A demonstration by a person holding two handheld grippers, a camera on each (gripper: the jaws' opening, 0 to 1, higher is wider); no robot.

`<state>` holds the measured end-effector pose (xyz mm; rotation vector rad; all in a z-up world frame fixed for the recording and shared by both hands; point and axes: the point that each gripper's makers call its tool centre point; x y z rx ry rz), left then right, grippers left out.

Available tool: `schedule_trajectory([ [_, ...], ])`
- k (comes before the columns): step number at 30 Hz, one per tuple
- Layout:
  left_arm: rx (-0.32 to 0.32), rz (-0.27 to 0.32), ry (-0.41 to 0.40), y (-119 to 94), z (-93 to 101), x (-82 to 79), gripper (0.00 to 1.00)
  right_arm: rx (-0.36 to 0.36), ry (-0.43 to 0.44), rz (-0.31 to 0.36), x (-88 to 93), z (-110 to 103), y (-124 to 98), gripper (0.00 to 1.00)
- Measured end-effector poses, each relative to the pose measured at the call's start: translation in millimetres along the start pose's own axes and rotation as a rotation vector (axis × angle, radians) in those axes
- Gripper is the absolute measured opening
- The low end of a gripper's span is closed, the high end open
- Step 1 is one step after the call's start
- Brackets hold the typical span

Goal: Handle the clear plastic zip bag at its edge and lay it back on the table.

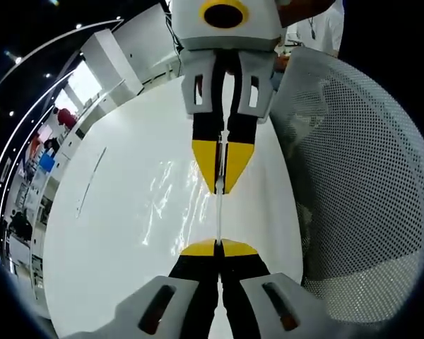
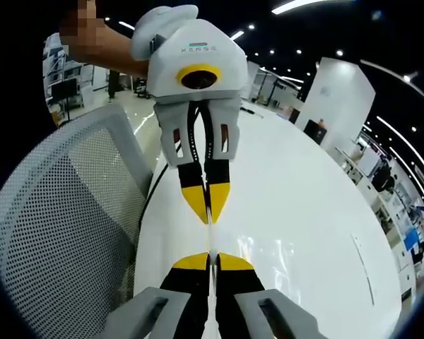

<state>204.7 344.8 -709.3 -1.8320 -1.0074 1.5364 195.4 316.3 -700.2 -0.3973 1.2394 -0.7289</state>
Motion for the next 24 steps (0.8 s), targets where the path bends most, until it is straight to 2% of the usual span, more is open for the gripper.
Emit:
schedule_trajectory([
  [24, 0.001, -0.005, -0.007, -2.1, 0.7, 2.8, 0.0, 0.001, 0.007, 0.0, 1.5, -0.3, -1.4, 0.0],
])
Point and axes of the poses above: the point that each gripper's makers call its tool centre point, and the gripper's own axes: y roughly forward along the fingers, z roughly to its right, x roughly out of its underside, and after that the axes turned 5 degrees about x, right-handed
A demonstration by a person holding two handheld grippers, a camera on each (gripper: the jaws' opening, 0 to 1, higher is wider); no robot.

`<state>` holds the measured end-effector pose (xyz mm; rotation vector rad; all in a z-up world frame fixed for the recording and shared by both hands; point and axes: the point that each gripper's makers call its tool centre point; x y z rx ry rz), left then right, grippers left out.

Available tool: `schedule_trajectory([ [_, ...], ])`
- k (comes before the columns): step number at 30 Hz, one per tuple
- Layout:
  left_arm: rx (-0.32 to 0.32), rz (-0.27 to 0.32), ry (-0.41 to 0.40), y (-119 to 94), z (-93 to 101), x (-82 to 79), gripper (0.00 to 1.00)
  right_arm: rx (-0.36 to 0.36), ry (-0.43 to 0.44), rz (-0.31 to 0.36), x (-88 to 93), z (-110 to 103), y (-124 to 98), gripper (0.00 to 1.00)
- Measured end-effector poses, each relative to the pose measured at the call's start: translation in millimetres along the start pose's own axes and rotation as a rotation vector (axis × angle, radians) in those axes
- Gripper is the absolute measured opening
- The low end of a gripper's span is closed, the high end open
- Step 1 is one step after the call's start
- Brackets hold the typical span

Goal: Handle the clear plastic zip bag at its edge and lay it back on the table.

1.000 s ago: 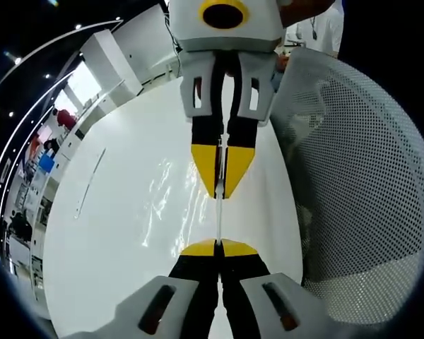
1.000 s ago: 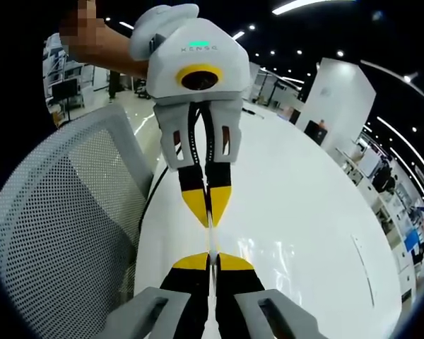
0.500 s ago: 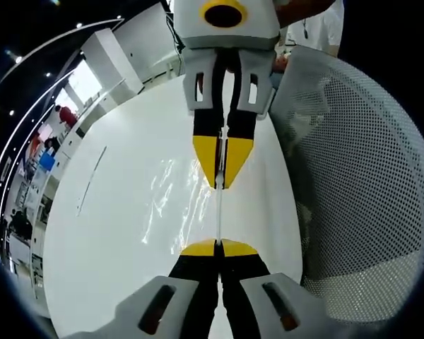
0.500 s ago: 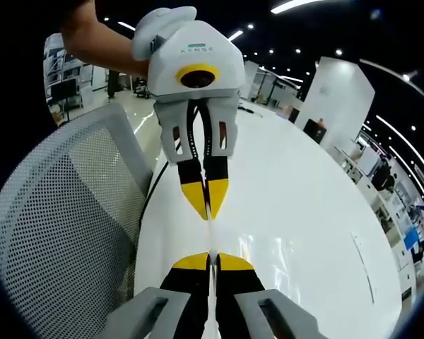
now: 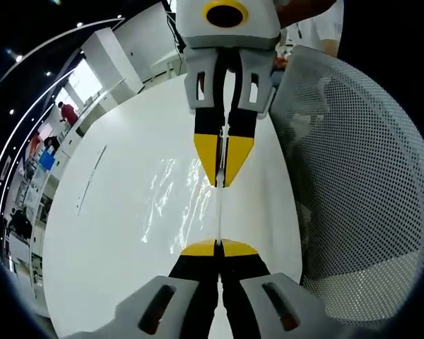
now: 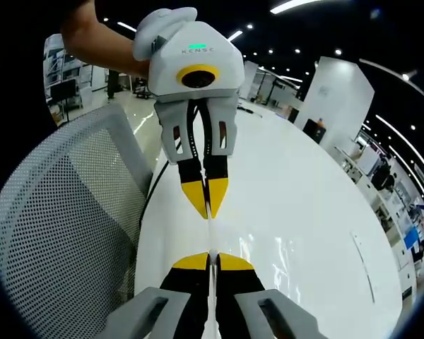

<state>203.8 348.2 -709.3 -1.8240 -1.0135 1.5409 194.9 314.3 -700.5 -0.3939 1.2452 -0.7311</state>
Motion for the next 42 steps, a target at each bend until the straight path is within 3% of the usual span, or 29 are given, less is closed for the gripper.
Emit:
schedule_trajectory([
  [42, -0.008, -0.001, -0.013, -1.6, -2.6, 6.0, 0.0, 0.01, 0.018, -0.004, 3.4, 1.3, -1.7, 0.0],
])
Point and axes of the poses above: the point that each gripper's makers call its tool centre point, and the gripper's own axes: y roughly forward along the fingers, z roughly to its right, x roughly out of its underside, and after that the axes turned 5 degrees about x, right-handed
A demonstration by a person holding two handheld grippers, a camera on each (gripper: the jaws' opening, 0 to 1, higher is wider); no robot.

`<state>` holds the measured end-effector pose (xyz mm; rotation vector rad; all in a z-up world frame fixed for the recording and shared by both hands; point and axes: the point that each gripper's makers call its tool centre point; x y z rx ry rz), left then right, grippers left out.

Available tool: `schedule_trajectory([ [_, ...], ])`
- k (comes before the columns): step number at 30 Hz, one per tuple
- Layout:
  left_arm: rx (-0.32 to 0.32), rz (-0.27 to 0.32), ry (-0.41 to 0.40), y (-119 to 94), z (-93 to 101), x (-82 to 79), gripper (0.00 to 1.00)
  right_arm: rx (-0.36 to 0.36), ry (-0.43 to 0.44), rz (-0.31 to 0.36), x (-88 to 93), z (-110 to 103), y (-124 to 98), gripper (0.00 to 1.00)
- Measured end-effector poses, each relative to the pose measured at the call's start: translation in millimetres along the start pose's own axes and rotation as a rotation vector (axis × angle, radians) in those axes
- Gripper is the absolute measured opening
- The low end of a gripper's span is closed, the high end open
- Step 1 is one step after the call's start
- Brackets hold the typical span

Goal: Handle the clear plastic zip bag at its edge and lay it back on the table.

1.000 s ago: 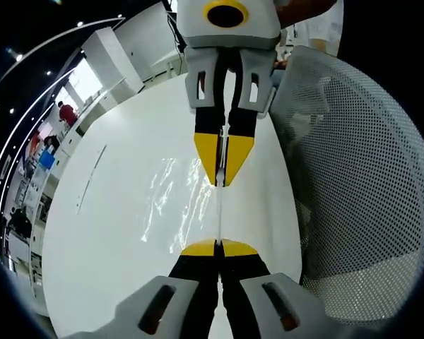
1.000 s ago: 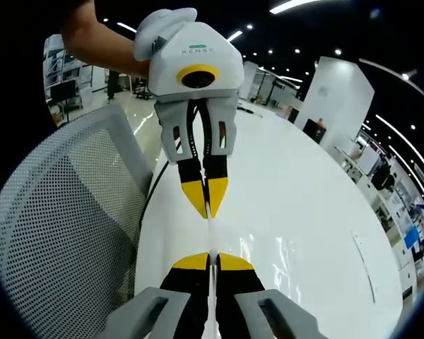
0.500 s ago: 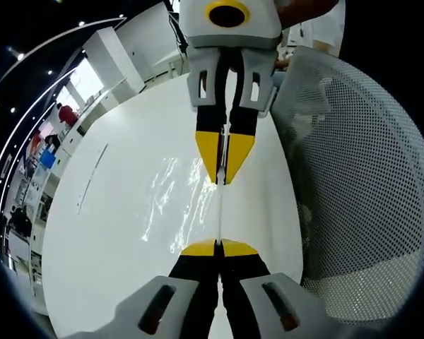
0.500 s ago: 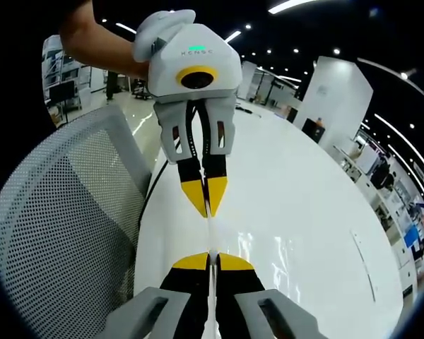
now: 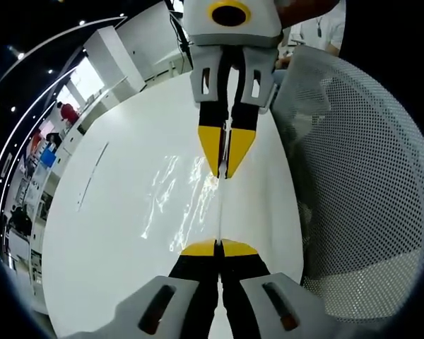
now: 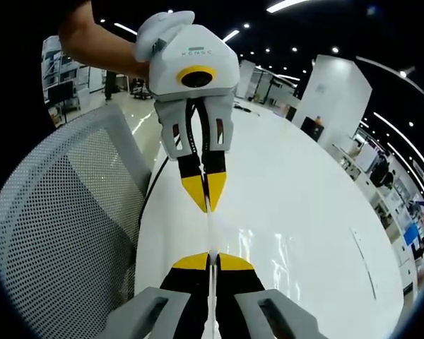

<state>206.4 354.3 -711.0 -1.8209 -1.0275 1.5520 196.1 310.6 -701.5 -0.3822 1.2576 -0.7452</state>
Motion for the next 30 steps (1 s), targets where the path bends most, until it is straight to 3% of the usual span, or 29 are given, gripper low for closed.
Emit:
schedule_trajectory([
  [30, 0.0, -0.001, -0.005, -0.6, -0.5, 2.7, 0.0, 0.007, 0.008, -0.002, 2.4, 1.2, -3.1, 0.0],
])
Point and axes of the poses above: the point that each gripper's makers call its tool centre point, and the gripper's own axes: y roughly forward along the fingers, z roughly to its right, x roughly out of its underside, and after that the axes turned 5 degrees about x, right-handed
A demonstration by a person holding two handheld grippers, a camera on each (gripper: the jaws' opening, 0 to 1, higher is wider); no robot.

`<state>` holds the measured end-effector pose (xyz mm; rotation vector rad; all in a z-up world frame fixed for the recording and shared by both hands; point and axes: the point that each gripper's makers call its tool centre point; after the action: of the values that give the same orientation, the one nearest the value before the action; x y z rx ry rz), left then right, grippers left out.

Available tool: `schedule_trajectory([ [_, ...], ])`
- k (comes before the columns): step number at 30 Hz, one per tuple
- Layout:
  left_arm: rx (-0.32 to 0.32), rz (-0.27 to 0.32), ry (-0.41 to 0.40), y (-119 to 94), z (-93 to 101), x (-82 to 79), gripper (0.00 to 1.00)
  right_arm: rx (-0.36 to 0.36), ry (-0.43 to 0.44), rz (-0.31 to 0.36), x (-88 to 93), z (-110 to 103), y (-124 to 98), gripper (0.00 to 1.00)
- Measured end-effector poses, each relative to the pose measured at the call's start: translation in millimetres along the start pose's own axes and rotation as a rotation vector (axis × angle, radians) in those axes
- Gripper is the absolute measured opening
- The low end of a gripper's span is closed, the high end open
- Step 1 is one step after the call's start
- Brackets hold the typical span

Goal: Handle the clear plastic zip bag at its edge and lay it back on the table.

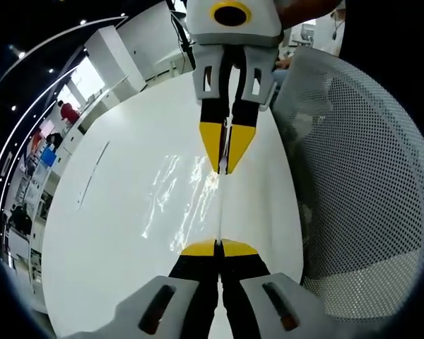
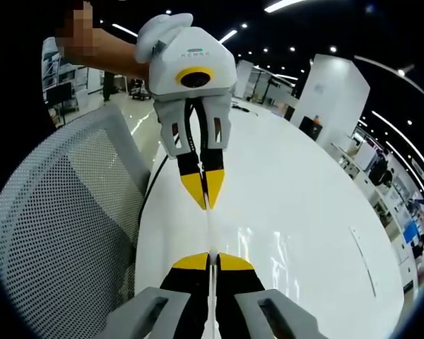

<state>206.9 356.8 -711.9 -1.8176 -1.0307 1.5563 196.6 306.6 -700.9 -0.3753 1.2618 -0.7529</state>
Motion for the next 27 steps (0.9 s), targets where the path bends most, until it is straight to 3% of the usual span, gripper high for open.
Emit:
schedule_trajectory([
  [27, -0.011, 0.009, -0.022, -1.5, -2.1, 1.1, 0.0, 0.006, 0.008, 0.005, 0.7, 2.2, -1.1, 0.0],
])
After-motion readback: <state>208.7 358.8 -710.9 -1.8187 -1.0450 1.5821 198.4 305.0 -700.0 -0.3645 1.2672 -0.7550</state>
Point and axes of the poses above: the point that each gripper's makers call its tool centre point, and the gripper's own axes: y roughly forward along the fingers, z roughly to its right, x roughly out of its underside, and after that the axes turned 5 degrees about x, right-handed
